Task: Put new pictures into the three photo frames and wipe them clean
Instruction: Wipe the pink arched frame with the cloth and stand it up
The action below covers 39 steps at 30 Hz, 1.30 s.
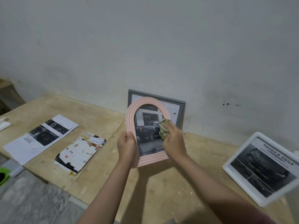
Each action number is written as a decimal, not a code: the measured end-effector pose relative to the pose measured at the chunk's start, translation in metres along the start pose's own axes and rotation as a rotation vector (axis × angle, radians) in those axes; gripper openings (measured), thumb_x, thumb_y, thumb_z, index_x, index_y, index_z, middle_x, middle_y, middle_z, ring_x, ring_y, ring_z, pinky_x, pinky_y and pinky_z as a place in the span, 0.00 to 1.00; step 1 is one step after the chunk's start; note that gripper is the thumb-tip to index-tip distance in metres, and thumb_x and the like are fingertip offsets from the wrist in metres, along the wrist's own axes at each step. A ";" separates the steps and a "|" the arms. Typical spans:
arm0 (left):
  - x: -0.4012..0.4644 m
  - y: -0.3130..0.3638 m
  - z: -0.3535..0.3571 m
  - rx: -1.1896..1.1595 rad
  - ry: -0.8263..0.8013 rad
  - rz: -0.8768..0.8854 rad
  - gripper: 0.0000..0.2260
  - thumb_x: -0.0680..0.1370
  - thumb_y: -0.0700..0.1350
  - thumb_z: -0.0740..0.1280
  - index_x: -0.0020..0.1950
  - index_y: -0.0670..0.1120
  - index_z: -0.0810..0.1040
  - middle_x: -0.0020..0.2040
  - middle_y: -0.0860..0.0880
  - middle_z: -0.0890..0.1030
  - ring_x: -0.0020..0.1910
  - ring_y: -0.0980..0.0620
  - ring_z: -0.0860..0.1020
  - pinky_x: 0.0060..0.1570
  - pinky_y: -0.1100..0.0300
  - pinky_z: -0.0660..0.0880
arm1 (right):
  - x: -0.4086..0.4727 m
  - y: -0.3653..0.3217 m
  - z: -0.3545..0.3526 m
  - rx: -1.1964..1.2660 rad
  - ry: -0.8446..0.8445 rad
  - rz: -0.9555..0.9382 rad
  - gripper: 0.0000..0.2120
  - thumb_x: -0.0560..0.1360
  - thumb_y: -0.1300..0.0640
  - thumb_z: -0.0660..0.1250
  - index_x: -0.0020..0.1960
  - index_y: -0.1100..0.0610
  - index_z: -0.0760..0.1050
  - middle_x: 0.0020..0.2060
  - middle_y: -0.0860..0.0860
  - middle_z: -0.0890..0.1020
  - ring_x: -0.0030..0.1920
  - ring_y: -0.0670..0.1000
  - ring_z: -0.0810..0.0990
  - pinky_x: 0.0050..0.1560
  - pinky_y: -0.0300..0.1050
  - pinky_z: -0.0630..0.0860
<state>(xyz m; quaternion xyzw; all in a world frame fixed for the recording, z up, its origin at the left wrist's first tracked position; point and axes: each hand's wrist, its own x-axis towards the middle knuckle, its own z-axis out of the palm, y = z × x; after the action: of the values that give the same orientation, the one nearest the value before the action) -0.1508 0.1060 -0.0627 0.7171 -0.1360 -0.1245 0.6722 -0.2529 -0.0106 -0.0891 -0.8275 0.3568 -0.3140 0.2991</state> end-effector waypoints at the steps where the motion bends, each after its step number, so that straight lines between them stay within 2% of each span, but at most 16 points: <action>1: 0.002 0.003 0.000 -0.019 0.039 -0.014 0.14 0.81 0.38 0.55 0.34 0.43 0.62 0.31 0.46 0.62 0.30 0.52 0.60 0.23 0.67 0.57 | -0.008 0.002 0.003 -0.003 -0.009 0.003 0.28 0.73 0.72 0.58 0.68 0.53 0.71 0.70 0.52 0.68 0.67 0.54 0.66 0.67 0.38 0.62; 4: 0.020 0.006 -0.008 0.012 0.119 -0.005 0.16 0.81 0.40 0.55 0.32 0.45 0.59 0.30 0.49 0.61 0.29 0.52 0.59 0.30 0.60 0.60 | -0.031 0.015 0.008 0.025 -0.100 0.027 0.25 0.71 0.70 0.58 0.64 0.50 0.75 0.59 0.50 0.77 0.57 0.52 0.75 0.59 0.48 0.75; 7: 0.038 0.006 -0.018 0.090 0.122 0.032 0.15 0.81 0.42 0.56 0.33 0.45 0.60 0.31 0.48 0.61 0.30 0.51 0.59 0.34 0.56 0.57 | -0.033 0.024 -0.004 0.044 -0.234 0.192 0.17 0.70 0.65 0.62 0.52 0.49 0.80 0.43 0.48 0.82 0.42 0.51 0.80 0.42 0.40 0.76; 9: 0.045 0.010 -0.020 0.095 0.119 0.049 0.16 0.81 0.42 0.55 0.33 0.46 0.59 0.31 0.49 0.61 0.30 0.51 0.60 0.32 0.56 0.57 | -0.020 0.022 -0.018 0.137 -0.073 0.297 0.13 0.70 0.65 0.63 0.47 0.50 0.80 0.38 0.49 0.82 0.34 0.51 0.80 0.35 0.41 0.77; 11: 0.047 0.016 -0.020 0.104 0.100 0.088 0.15 0.81 0.42 0.56 0.34 0.46 0.60 0.31 0.49 0.62 0.31 0.51 0.60 0.33 0.56 0.57 | -0.001 0.015 -0.031 0.208 0.185 0.287 0.13 0.72 0.66 0.62 0.50 0.55 0.80 0.39 0.52 0.82 0.29 0.50 0.78 0.30 0.44 0.75; 13: 0.043 0.018 -0.019 0.119 0.053 0.116 0.15 0.80 0.41 0.56 0.34 0.46 0.61 0.30 0.50 0.63 0.30 0.51 0.61 0.32 0.57 0.58 | 0.022 0.004 -0.042 0.219 0.372 0.180 0.14 0.72 0.68 0.61 0.54 0.59 0.79 0.43 0.53 0.82 0.34 0.48 0.77 0.36 0.40 0.72; 15: 0.035 0.018 -0.017 0.124 -0.026 0.123 0.16 0.81 0.40 0.57 0.32 0.47 0.63 0.29 0.51 0.64 0.28 0.53 0.61 0.29 0.59 0.59 | 0.042 -0.009 -0.046 0.202 0.409 0.054 0.16 0.73 0.68 0.60 0.58 0.61 0.77 0.50 0.55 0.81 0.46 0.49 0.78 0.49 0.35 0.71; 17: 0.025 0.018 -0.013 0.115 -0.120 0.144 0.16 0.81 0.40 0.57 0.32 0.46 0.65 0.29 0.51 0.65 0.28 0.54 0.63 0.27 0.64 0.61 | 0.059 -0.018 -0.041 0.182 0.311 -0.027 0.19 0.75 0.66 0.59 0.66 0.60 0.73 0.60 0.56 0.77 0.58 0.50 0.75 0.60 0.34 0.68; 20: 0.014 0.015 -0.005 0.114 -0.216 0.174 0.16 0.81 0.39 0.56 0.33 0.45 0.66 0.29 0.50 0.66 0.26 0.59 0.66 0.24 0.71 0.61 | 0.073 -0.032 -0.024 0.148 0.161 -0.085 0.23 0.78 0.62 0.58 0.73 0.54 0.64 0.72 0.53 0.66 0.72 0.52 0.64 0.71 0.46 0.62; 25: 0.016 0.009 -0.005 0.122 -0.197 0.167 0.17 0.81 0.38 0.57 0.31 0.46 0.63 0.29 0.50 0.65 0.30 0.54 0.63 0.28 0.66 0.61 | 0.060 -0.056 0.002 0.082 -0.061 -0.566 0.27 0.73 0.64 0.57 0.71 0.52 0.66 0.74 0.56 0.63 0.75 0.58 0.59 0.73 0.59 0.58; 27: 0.015 0.010 -0.003 -0.120 -0.219 0.062 0.15 0.82 0.39 0.55 0.35 0.44 0.69 0.32 0.48 0.71 0.34 0.52 0.69 0.37 0.62 0.69 | 0.046 -0.062 0.014 0.057 -0.158 -0.671 0.24 0.73 0.64 0.58 0.69 0.55 0.70 0.73 0.56 0.65 0.74 0.57 0.59 0.71 0.64 0.59; 30: 0.008 0.019 -0.001 -0.599 -0.276 -0.089 0.20 0.84 0.51 0.47 0.54 0.44 0.77 0.47 0.49 0.84 0.49 0.54 0.81 0.51 0.62 0.78 | 0.021 -0.065 0.027 0.087 -0.210 -0.712 0.24 0.72 0.69 0.61 0.67 0.58 0.73 0.71 0.55 0.68 0.74 0.54 0.61 0.70 0.61 0.60; 32: 0.010 0.022 -0.005 -0.660 -0.247 -0.163 0.31 0.80 0.63 0.43 0.52 0.43 0.78 0.44 0.47 0.85 0.46 0.52 0.83 0.46 0.63 0.80 | 0.008 -0.064 0.031 0.130 -0.234 -0.684 0.26 0.70 0.71 0.60 0.66 0.57 0.74 0.71 0.54 0.69 0.73 0.53 0.62 0.72 0.60 0.58; 34: 0.018 0.021 -0.014 -0.721 -0.197 -0.231 0.35 0.76 0.70 0.44 0.42 0.43 0.77 0.35 0.47 0.82 0.37 0.50 0.82 0.38 0.63 0.79 | -0.002 -0.061 0.033 0.159 -0.265 -0.671 0.27 0.69 0.71 0.60 0.65 0.56 0.74 0.70 0.53 0.70 0.73 0.52 0.63 0.72 0.61 0.57; 36: 0.020 0.020 -0.021 -0.759 -0.149 -0.276 0.31 0.76 0.70 0.48 0.33 0.45 0.71 0.27 0.50 0.76 0.29 0.52 0.77 0.30 0.64 0.75 | -0.009 -0.058 0.035 0.162 -0.299 -0.685 0.27 0.69 0.71 0.60 0.65 0.55 0.75 0.70 0.53 0.70 0.73 0.52 0.63 0.73 0.59 0.57; 39: 0.018 0.023 -0.021 -0.710 -0.198 -0.344 0.20 0.79 0.60 0.57 0.34 0.47 0.66 0.24 0.50 0.75 0.25 0.52 0.79 0.26 0.64 0.76 | -0.011 -0.057 0.034 0.167 -0.336 -0.706 0.24 0.68 0.71 0.60 0.62 0.58 0.77 0.68 0.54 0.73 0.72 0.53 0.66 0.73 0.55 0.58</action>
<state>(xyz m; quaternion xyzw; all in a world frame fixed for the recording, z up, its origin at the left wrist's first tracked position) -0.1269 0.1174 -0.0387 0.4372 -0.0264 -0.3428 0.8311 -0.2113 0.0397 -0.0725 -0.9119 -0.0302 -0.2855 0.2933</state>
